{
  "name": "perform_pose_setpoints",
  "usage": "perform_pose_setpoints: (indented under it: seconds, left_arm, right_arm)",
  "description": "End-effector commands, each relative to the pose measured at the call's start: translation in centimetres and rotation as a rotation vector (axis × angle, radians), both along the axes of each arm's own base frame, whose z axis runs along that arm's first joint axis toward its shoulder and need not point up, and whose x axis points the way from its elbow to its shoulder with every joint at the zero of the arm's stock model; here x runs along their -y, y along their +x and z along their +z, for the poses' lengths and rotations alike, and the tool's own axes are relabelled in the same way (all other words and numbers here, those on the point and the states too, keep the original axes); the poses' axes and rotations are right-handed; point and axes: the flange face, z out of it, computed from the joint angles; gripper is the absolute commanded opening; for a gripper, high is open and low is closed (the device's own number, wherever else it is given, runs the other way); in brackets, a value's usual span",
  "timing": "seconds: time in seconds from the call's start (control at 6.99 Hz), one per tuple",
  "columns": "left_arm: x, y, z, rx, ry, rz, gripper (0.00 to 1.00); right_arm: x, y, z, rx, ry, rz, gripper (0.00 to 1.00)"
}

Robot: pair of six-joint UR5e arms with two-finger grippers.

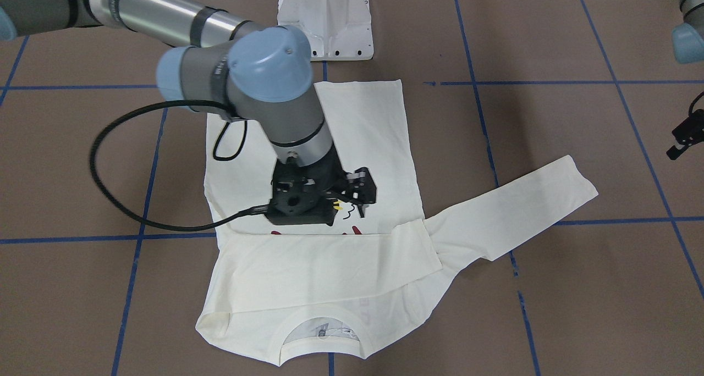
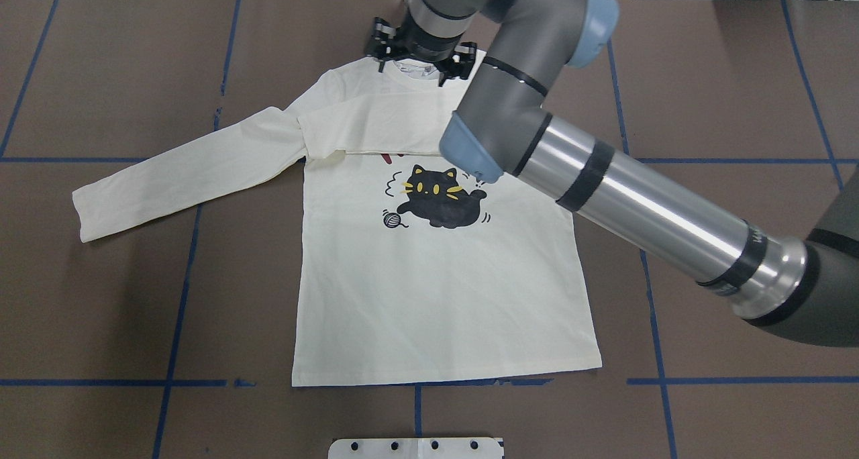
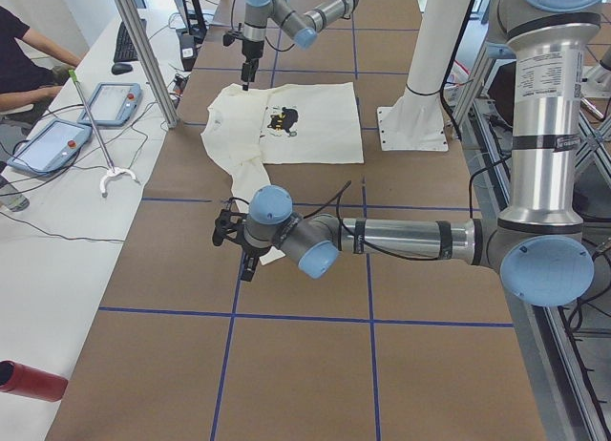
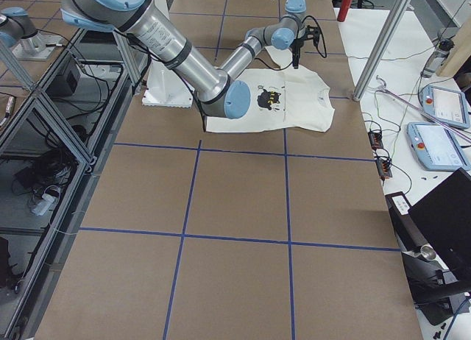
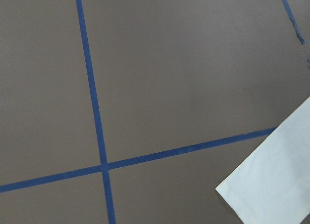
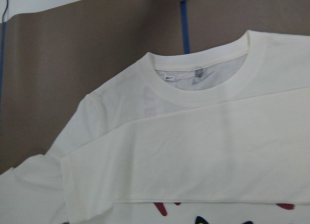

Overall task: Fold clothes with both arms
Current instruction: 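Release the sleeve near the collar and withdraw the right gripper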

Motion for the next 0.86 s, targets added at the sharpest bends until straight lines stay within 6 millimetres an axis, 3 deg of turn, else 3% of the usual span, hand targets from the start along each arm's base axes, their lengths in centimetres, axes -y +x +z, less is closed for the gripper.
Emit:
perform_pose_setpoints:
  seconds: [0.0,0.14,0.29,0.43,0.57,0.72]
  left_arm:
    - [-4.3,7.2,-2.0,0.015,-0.073,-0.148,1.0]
    - [-5.3,11.4,-2.0,0.024,-0.113,-0.175,1.0]
    - [-5.5,13.5,-2.0,0.045,-0.102,-0.179,1.0]
    - [-5.1,14.1,-1.6,0.032,-0.142,-0.212,0.98]
    - [-3.7,15.2,-0.8,0.04,-0.151,-0.215,0.98]
    - [-2.3,16.2,0.0,0.046,-0.157,-0.216,0.98]
  right_arm:
    - [-1.8,10.4,8.7,-0.183,0.027,-0.118,1.0]
    - [-2.4,15.0,12.3,-0.234,0.04,-0.147,1.0]
    - [-3.4,18.6,16.8,-0.235,0.048,-0.202,1.0]
    - [-3.6,21.4,19.5,-0.223,0.049,-0.24,1.0]
    - [-4.2,22.8,21.4,-0.23,0.049,-0.252,1.0]
    - [-4.4,23.0,21.8,-0.232,0.046,-0.252,1.0]
